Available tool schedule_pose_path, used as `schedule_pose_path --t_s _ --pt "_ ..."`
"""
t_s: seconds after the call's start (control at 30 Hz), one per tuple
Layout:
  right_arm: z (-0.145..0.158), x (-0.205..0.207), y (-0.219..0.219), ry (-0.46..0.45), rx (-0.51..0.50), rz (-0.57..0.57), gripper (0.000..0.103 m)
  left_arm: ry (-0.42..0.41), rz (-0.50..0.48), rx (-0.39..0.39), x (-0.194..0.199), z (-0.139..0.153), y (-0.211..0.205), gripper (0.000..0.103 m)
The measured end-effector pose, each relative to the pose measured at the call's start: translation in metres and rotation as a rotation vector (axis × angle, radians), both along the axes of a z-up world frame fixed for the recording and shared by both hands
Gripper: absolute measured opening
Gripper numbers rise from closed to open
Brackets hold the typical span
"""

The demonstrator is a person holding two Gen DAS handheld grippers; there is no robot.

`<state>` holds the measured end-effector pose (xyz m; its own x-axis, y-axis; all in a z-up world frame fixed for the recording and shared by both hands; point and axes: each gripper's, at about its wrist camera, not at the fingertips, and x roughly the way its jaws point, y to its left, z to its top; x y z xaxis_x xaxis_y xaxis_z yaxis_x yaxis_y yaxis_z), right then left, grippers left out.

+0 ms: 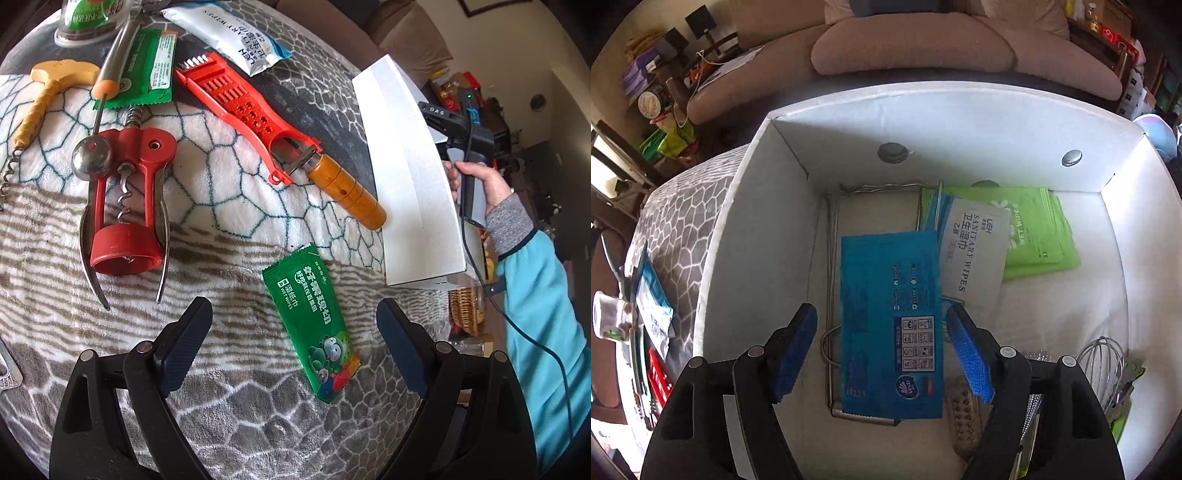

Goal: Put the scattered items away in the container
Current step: 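Lay the blue packet flat in the box and open the right gripper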

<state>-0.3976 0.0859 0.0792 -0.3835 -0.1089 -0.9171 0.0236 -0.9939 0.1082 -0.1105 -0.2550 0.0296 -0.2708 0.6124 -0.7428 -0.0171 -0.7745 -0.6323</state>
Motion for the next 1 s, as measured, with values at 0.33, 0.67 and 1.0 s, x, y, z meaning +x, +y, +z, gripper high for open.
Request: schedule_pose_path --t_s 0.33,0.67,1.0 --pt "-0.012 0.008 0.005 -0.014 0.044 0.017 0.059 0.042 0.004 0.034 -0.001 0.011 -0.002 0.090" --pt "0.032 0.018 0.056 0.058 -0.018 -0.053 0.059 0.200 0.028 -0.020 -0.011 0.060 0.022 0.089" --pt "0.026 -0.016 0.127 0.054 -0.043 -0.171 0.059 0.300 -0.095 -0.053 -0.116 0.144 0.153 0.090"
